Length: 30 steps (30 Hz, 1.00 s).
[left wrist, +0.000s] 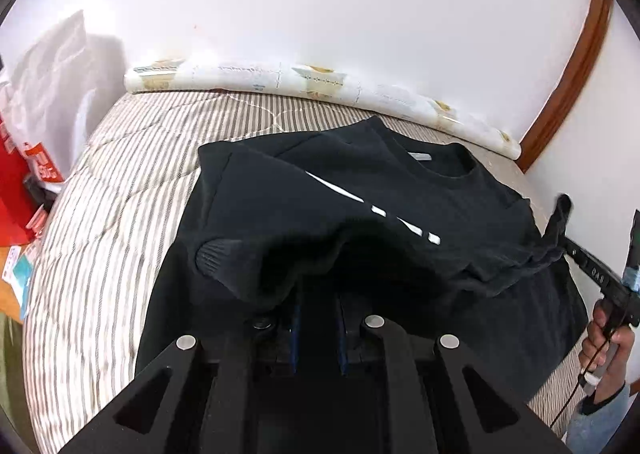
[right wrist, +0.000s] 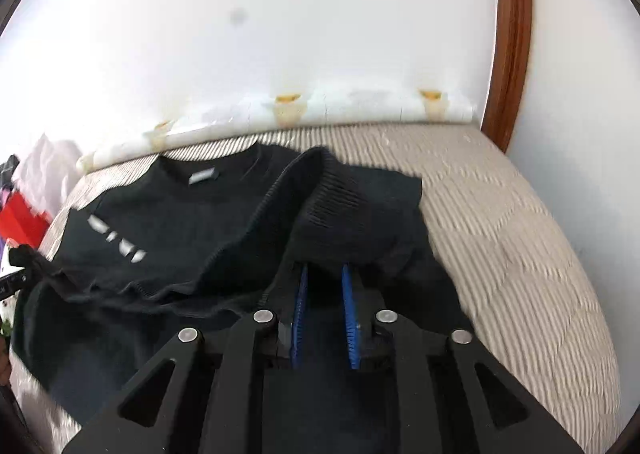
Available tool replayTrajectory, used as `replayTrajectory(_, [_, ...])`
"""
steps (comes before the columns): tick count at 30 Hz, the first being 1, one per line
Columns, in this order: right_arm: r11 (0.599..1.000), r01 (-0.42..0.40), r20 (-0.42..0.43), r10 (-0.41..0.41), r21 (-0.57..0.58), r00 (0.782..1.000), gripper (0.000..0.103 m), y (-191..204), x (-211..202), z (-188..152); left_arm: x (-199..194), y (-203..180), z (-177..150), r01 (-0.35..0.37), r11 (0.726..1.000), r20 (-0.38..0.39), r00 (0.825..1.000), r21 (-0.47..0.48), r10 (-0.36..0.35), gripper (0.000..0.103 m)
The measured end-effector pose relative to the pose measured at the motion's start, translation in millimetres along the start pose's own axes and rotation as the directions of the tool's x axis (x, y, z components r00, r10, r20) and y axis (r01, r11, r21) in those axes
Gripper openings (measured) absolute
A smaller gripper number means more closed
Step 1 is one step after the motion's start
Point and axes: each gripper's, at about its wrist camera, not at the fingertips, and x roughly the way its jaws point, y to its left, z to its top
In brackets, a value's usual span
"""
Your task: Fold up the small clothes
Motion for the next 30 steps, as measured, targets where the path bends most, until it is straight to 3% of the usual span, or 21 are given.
replayTrajectory(6, [0.998, 0.060, -0.012, -0.060, -0.008, 0.998, 0.035, -14, 25, 22, 15, 9, 20, 0.015, 0.999, 0.013, 1.000, -0.029, -0.015, 0.013])
replayTrajectory(11, [0.999, 0.036, -0.047, -0.038, -0.041, 0.998, 0.066, -22, 39, 26, 6, 33, 29, -0.041, 0.997, 0.059, 0.997, -0.060, 0.044, 0.017])
replayTrajectory(14, [0.999, -0.008, -0.096, 0.005, -0.033, 0.995, 0.068, -28, 54, 28, 16, 48, 33, -0.057, 0.996, 0.016, 0.998, -0.070, 0.058, 0.043])
replayTrajectory(19, [0.999, -0.053, -0.120, 0.053, 0.003, 0.991, 0.068, -34, 70, 32, 32, 56, 38, -0.028, 0.998, -0.030, 0.999, -0.050, 0.027, 0.045])
replayTrajectory(21, [0.998, -0.070, -0.133, 0.069, -0.001, 0.989, 0.067, -34, 77, 35, 40, 56, 40, -0.036, 0.999, -0.051, 0.998, -0.038, 0.034, 0.045])
replayTrajectory(23, [0.997, -0.073, -0.159, 0.071, -0.007, 0.985, 0.048, -33, 84, 36, 43, 55, 40, -0.040, 0.998, -0.060, 0.998, -0.047, 0.037, 0.042])
replayTrajectory(24, [0.998, -0.061, -0.168, 0.056, -0.021, 0.984, 0.043, -31, 86, 37, 42, 54, 39, -0.034, 0.998, -0.062, 0.998, -0.043, 0.032, 0.033])
replayTrajectory(25, [0.998, -0.047, -0.169, 0.041, -0.032, 0.985, 0.027, -31, 87, 37, 39, 50, 38, -0.066, 0.998, -0.052, 0.997, -0.022, 0.065, 0.025])
replayTrajectory(26, [0.998, -0.037, -0.161, 0.029, -0.049, 0.987, 0.021, -30, 86, 37, 36, 48, 37, -0.085, 0.996, -0.035, 0.996, -0.006, 0.085, 0.021])
replayTrajectory(27, [0.997, -0.048, -0.152, 0.040, -0.052, 0.988, 0.020, -31, 84, 37, 32, 43, 36, -0.090, 0.996, -0.017, 0.996, 0.017, 0.091, 0.013])
replayTrajectory(30, [0.997, -0.052, -0.090, 0.047, -0.054, 0.995, 0.015, -34, 68, 39, 17, 32, 37, -0.118, 0.992, 0.046, 0.992, 0.047, 0.116, 0.011])
